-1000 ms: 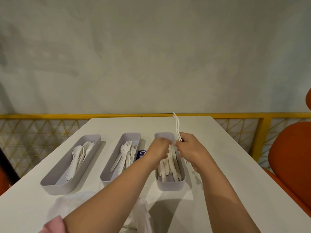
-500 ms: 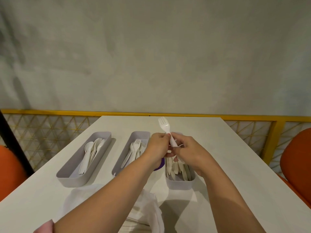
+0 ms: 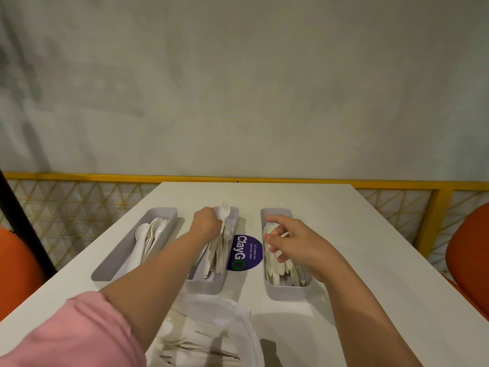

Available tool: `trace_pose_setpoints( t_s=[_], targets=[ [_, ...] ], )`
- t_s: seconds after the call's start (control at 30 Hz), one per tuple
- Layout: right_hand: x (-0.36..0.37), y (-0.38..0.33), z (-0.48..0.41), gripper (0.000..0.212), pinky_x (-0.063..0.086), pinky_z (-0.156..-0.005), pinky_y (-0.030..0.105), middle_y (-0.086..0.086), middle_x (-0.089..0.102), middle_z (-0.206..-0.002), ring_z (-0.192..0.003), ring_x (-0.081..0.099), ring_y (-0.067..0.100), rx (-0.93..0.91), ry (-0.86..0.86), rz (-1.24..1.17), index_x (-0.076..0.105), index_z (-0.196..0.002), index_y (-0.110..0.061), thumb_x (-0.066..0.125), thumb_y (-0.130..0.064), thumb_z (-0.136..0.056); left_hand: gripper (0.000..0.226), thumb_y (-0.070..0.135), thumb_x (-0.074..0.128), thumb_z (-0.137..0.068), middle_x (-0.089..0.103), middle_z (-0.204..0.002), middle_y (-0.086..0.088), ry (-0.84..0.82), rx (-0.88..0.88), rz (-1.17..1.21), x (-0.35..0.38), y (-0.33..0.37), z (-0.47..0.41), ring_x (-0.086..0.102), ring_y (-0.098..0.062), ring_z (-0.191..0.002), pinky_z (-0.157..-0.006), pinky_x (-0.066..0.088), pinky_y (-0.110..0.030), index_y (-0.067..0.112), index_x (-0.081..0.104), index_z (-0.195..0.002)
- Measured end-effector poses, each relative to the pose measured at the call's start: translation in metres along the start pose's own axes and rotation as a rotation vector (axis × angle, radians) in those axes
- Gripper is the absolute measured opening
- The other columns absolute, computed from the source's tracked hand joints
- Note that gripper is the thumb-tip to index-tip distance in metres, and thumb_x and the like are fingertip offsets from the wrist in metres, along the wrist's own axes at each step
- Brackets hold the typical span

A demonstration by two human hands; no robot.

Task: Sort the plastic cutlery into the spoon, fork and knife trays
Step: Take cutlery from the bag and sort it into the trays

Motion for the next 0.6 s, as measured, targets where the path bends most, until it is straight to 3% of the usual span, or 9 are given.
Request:
trace_pose_setpoints(
  t_s=[0.3,0.43,0.6],
  targets=[
    [0.0,0.005,-0.004,0.038,0.052,-0.073,0.025,-0.003,0.053,-0.091,-0.087,0.057,0.011,0.013,-0.006,0.003,0.046,-0.132,-0.025,0.052,-0.024,-0.094,0.026,0.004,0.046,-0.092,0.061,-0.114,-0.023,0.016,0.062,-0.132,0.029,0.003,-0.01,0.059,-0.036,-0.106,-0.086,0.048,-0.037,-0.008,0.057,-0.112],
    [0.0,0.007,-0.005,0.037,0.053,-0.071,0.024,-0.004,0.054,-0.092,-0.09,0.057,0.013,0.007,-0.008,0.006,0.047,-0.13,-0.026,0.053,-0.026,-0.094,0.024,0.006,0.048,-0.094,0.064,-0.112,-0.017,0.042,0.052,-0.226,0.035,-0.002,-0.012,0.063,-0.031,-0.1,-0.085,0.052,-0.035,0.0,0.059,-0.115],
    [0.003,0.008,-0.006,0.039,0.052,-0.065,0.019,-0.007,0.053,-0.092,-0.096,0.056,0.013,0.013,-0.015,0.029,0.046,-0.131,-0.026,0.054,-0.029,-0.093,0.023,0.014,0.053,-0.094,0.066,-0.106,-0.016,0.056,0.047,-0.148,0.035,-0.007,-0.014,0.065,-0.03,-0.092,-0.084,0.056,-0.036,0.002,0.064,-0.11]
  ],
)
Point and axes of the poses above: each hand's wrist, its own z-axis away from the middle knuckle, its own x-axis out of the palm, y = z × x, the point moved 3 cm from there along -z, towards the middle knuckle
